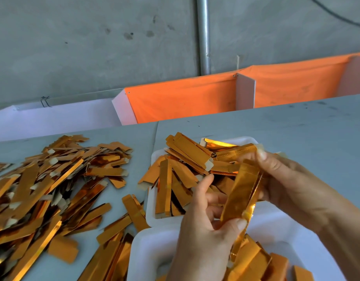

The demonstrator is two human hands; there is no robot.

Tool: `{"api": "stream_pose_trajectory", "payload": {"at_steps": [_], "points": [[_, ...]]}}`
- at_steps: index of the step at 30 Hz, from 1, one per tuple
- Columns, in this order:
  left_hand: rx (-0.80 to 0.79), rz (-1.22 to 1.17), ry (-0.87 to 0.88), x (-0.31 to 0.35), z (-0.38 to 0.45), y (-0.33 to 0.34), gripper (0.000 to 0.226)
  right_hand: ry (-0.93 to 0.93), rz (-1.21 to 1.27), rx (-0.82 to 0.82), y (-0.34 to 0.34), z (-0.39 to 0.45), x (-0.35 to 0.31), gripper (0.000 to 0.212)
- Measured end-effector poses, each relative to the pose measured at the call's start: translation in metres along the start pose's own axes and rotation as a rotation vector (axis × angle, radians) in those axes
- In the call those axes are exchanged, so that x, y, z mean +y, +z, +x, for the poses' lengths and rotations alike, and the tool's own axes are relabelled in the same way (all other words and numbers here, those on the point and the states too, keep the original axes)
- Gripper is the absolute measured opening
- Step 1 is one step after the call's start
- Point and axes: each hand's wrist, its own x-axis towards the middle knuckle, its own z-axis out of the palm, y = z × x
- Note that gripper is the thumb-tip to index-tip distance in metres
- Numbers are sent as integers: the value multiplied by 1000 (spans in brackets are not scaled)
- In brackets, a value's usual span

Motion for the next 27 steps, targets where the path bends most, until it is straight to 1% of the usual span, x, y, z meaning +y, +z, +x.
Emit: {"api": "stream_pose_trajectory", "payload": {"at_steps": [1,2,4,5,7,8,9,11,13,15,16,18,20,22,24,25,27], "points": [[-3,15,-3,0,0,0,79,-2,26,-8,-3,-1,-2,47],[2,47,4,1,-1,0,76,1,39,2,-4,-1,-2,38],[42,170,52,4,-3,0,69,19,19,56,-3,1,2,31],[57,286,89,6,-4,1,67,18,4,80,-1,1,4,29],[53,505,150,8,-5,3,66,0,-15,84,4,1,5,25],[48,534,147,8,-4,3,66,-8,-36,69,4,1,6,25],[46,519,125,7,-3,2,67,-9,-58,50,5,0,5,25],[38,354,81,5,-1,-2,63,1,-39,-3,1,-1,3,30],[-53,138,56,5,-1,-7,49,32,72,-76,-6,-1,0,35],[-184,0,34,10,-2,-11,36,68,151,-152,-14,-3,-5,51],[-235,-40,24,12,-2,-12,32,73,150,-175,-16,-4,-6,52],[-275,-62,4,15,-3,-12,32,70,114,-184,-17,-5,-7,43],[-224,9,7,14,-5,-8,34,72,84,-172,-16,-4,-7,33],[-40,237,35,10,-3,-7,30,71,63,-158,-17,-4,-7,30],[136,485,83,12,-2,-5,26,66,59,-136,-19,-4,-7,39],[202,517,112,12,-1,-4,27,67,56,-129,-20,-4,-7,44],[263,565,187,8,-2,-1,31,88,48,-129,-19,-4,-7,50]]}}
